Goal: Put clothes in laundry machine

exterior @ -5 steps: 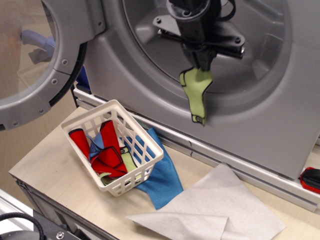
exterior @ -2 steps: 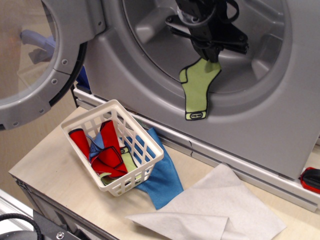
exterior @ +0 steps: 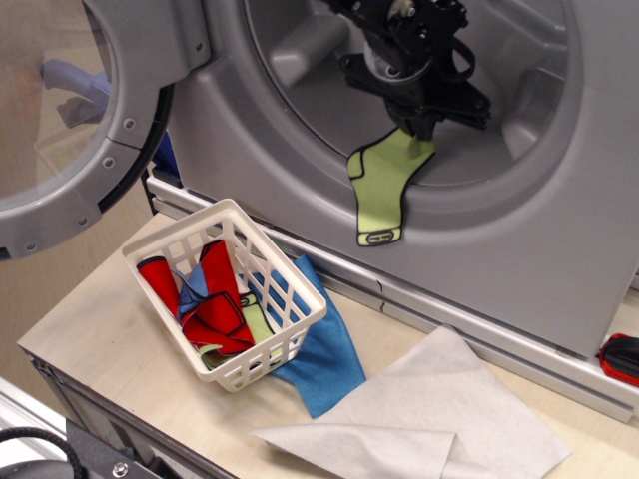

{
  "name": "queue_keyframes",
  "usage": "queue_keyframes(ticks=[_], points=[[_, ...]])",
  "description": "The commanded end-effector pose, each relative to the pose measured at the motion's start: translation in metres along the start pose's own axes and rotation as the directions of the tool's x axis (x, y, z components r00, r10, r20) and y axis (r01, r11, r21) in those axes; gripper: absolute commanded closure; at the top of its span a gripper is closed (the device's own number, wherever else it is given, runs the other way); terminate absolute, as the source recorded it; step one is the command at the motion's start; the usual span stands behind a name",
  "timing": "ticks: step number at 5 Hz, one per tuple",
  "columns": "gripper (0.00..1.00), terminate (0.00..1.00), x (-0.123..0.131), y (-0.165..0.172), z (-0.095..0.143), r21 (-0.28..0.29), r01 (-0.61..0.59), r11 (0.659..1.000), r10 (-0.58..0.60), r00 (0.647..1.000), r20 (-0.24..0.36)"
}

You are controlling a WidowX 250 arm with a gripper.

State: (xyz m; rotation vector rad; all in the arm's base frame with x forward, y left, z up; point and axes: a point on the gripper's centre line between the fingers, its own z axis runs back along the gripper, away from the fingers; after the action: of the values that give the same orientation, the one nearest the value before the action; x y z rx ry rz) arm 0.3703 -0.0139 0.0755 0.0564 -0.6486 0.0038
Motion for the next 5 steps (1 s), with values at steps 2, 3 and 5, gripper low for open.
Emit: queue_keyframes(ticks=[2,3,5], points=[[0.0,0.0,0.009,0.001,0.036,-0.052,0.058,0.997,-0.057,0.998,0.027],[0.0,0.0,0.005,0.0,0.053,-0.083,0.085,0.993,-0.085,0.996,-0.002],[0.0,0.0,-0.005,-0.002,0.084,-0.133,0.066,0.989,-0.078,0.993,-0.091]])
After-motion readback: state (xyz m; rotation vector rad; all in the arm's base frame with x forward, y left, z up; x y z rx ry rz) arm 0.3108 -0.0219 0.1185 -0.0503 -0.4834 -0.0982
